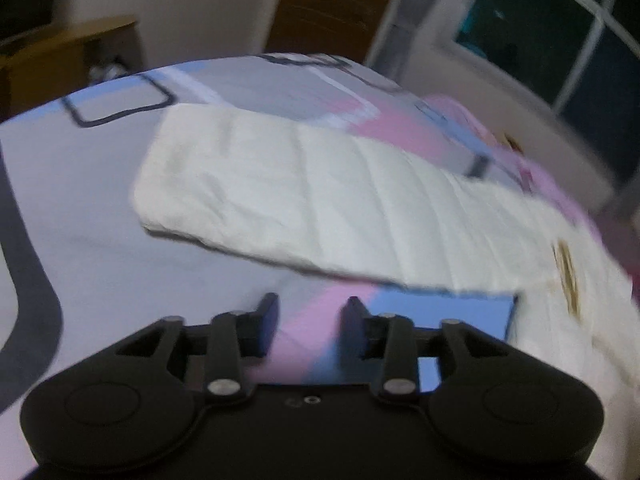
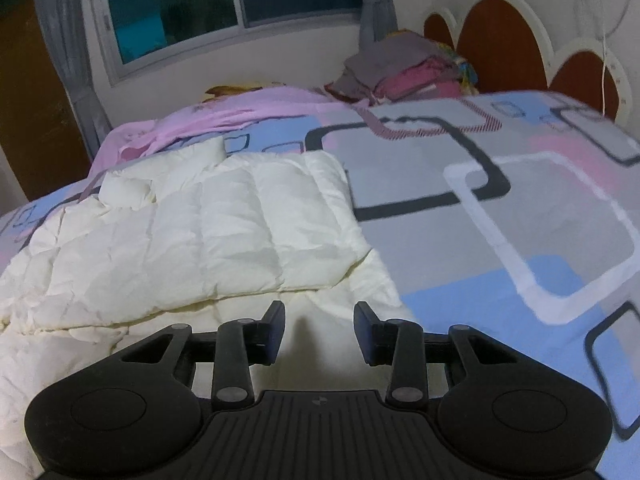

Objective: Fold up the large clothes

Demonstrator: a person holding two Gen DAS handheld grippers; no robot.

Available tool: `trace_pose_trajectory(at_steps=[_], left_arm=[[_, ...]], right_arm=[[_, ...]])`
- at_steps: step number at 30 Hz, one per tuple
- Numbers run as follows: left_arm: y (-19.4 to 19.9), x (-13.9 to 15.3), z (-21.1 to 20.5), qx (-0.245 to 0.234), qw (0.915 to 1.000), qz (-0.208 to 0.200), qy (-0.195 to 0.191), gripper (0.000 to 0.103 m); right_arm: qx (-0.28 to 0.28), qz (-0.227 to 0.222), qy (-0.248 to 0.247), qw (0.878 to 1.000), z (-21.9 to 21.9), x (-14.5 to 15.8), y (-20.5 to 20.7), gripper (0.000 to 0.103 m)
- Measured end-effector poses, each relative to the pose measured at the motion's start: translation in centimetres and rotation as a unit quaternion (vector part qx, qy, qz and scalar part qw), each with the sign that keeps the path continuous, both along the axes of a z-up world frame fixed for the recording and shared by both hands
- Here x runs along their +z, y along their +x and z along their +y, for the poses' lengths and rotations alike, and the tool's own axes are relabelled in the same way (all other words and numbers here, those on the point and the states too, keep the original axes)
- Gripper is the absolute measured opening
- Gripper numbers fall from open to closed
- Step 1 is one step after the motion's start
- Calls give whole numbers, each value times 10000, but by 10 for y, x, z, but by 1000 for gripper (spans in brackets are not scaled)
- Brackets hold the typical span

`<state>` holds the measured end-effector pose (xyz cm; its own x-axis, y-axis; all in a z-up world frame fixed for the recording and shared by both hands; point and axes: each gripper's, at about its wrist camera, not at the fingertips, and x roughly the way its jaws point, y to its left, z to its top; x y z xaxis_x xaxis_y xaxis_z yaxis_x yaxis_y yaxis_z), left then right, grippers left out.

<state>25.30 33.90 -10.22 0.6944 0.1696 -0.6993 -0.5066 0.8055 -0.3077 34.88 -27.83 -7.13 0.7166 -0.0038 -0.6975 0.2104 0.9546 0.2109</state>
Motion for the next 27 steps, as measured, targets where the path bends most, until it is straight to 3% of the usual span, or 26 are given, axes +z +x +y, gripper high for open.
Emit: trace_pose_trajectory(at_steps=[1,2,3,4,6,8,9,11,14,18,22,27], left_arm=[[4,0,9,94,9998,-104,-162,48],[7,-1,17,228,9991,-193,-312,51],[11,-2,24,356,9977,-316,-483,63],[17,-3,31,512,9951,-484,-688,71],[28,-6,39,768,9913,-612,-872,68],[38,-8,43,799,9907,-630,-903,38],[44,-7,45,731,9909,-632,-938,7],[54,3,38,625,9924,-730,-769,6],[64,31,10,170,9945,-1024,-146,5],[100,63,-50,-828,9870,-1339,314,5],[135,82,-134,-1994,9667,-1444,691,5],[172,81,-248,-3191,9330,-1370,945,5]], right_arm=[[-15,42,39,10000,2,-1,1,43],[-43,44,59,10000,4,0,2,67],[-92,-31,55,9999,6,1,2,77],[-89,-104,47,9999,8,2,1,80],[-58,-111,23,9999,12,3,3,80],[-113,-93,-41,9999,13,6,5,80],[-123,-110,-35,9999,13,7,5,80],[-125,-143,-51,9998,12,11,4,78],[-182,-202,-92,9996,9,15,0,78],[-325,-264,-36,9991,3,20,1,78],[-397,-360,2,9986,-2,26,3,78],[-495,-476,129,9976,-16,30,9,78]])
